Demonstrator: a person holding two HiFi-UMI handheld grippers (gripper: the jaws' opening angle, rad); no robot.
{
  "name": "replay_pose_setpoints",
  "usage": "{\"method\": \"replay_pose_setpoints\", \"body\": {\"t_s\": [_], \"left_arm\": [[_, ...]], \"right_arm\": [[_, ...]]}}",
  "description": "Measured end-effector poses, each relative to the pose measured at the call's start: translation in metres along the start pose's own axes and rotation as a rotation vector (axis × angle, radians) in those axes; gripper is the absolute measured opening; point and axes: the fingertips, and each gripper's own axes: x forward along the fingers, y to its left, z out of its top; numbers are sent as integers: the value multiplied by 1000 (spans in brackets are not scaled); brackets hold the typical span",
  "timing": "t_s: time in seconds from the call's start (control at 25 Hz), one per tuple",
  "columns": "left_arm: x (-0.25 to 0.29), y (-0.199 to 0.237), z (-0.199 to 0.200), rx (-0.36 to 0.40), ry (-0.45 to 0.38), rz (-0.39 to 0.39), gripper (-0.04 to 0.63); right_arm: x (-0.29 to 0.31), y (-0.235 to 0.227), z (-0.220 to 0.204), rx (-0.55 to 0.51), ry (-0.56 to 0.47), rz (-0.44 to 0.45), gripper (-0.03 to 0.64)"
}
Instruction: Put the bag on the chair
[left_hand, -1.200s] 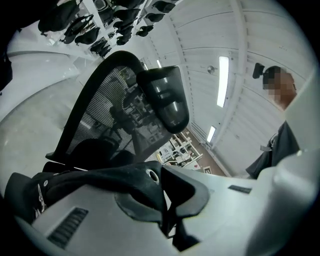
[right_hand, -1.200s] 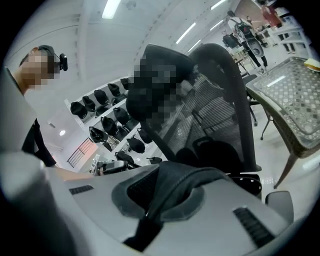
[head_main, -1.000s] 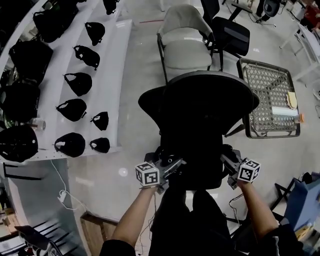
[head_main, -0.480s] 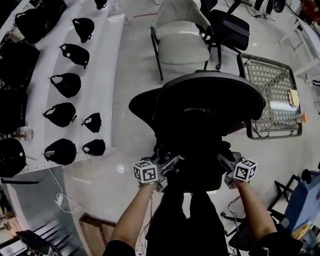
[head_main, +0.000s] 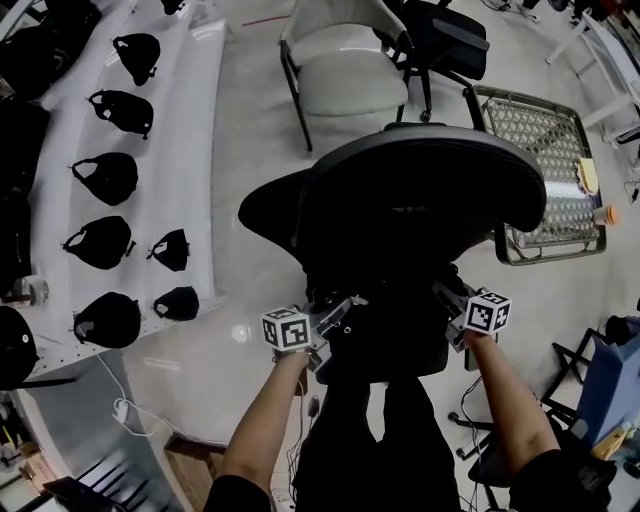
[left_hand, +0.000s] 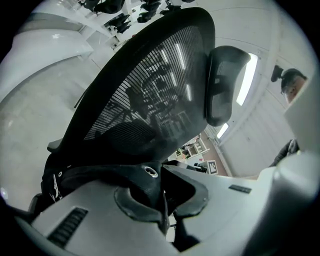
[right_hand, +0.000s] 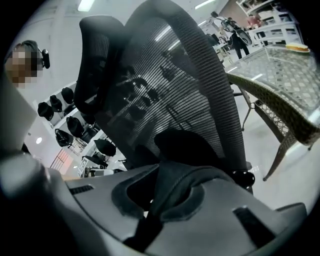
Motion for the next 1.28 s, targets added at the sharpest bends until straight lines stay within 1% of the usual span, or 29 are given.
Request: {"method": "replay_pose_setpoints", "body": {"t_s": [0.12, 0.2, 0.28, 0.32, 0.4, 0.44, 0.52, 0.6, 0.64, 0.72, 0.76, 0.8, 0.84, 0.92, 1.0, 1.12, 1.2, 1.28], "left_arm": [[6, 13, 14, 12, 10, 24, 23], [8, 26, 20, -13, 28, 45, 23], [9, 37, 26, -40, 36, 41, 23], [9, 42, 29, -39, 39, 40, 25], [11, 55, 33, -16, 55, 56, 41], [13, 62, 34, 0, 67, 74, 67], [15, 73, 34, 33, 92, 118, 95], [16, 80, 34, 60, 102, 166, 115], [17, 83, 35, 67, 103, 184, 124], [20, 82, 34, 78, 113, 187, 147], [22, 80, 31, 84, 133, 182, 180], [23, 78, 27, 88, 160, 181, 229], [23, 78, 22, 93, 187, 187, 262], [18, 82, 16, 110, 217, 222, 279], [9, 85, 14, 116, 208, 255, 285], [-9, 87, 10, 104, 168, 283, 288], [-26, 87, 12, 122, 136, 307, 290], [-43, 79, 16, 140, 84, 329, 290]], "right_arm": [[12, -7, 8, -30, 1, -25, 18], [19, -10, 8, -78, 19, -47, 21], [23, -14, 9, -137, 28, -71, 20], [26, -17, 10, -156, 28, -81, 21], [32, -25, 11, -178, 32, -108, 23], [35, -30, 11, -190, 37, -125, 23], [38, -36, 7, -212, 48, -160, 25], [39, -40, 4, -208, 47, -183, 26], [40, -41, 5, -191, 38, -189, 34], [39, -42, 10, -140, 3, -198, 69], [38, -41, 10, -115, -9, -201, 103], [37, -41, 8, -98, -9, -204, 136], [36, -39, 4, -90, 0, -206, 157], [32, -37, -4, -89, 20, -213, 204], [23, -37, -8, -100, 24, -229, 222], [3, -38, -13, -103, 22, -259, 245], [-8, -33, -14, -98, 33, -250, 267], [-16, -22, -16, -116, 51, -227, 294]]}}
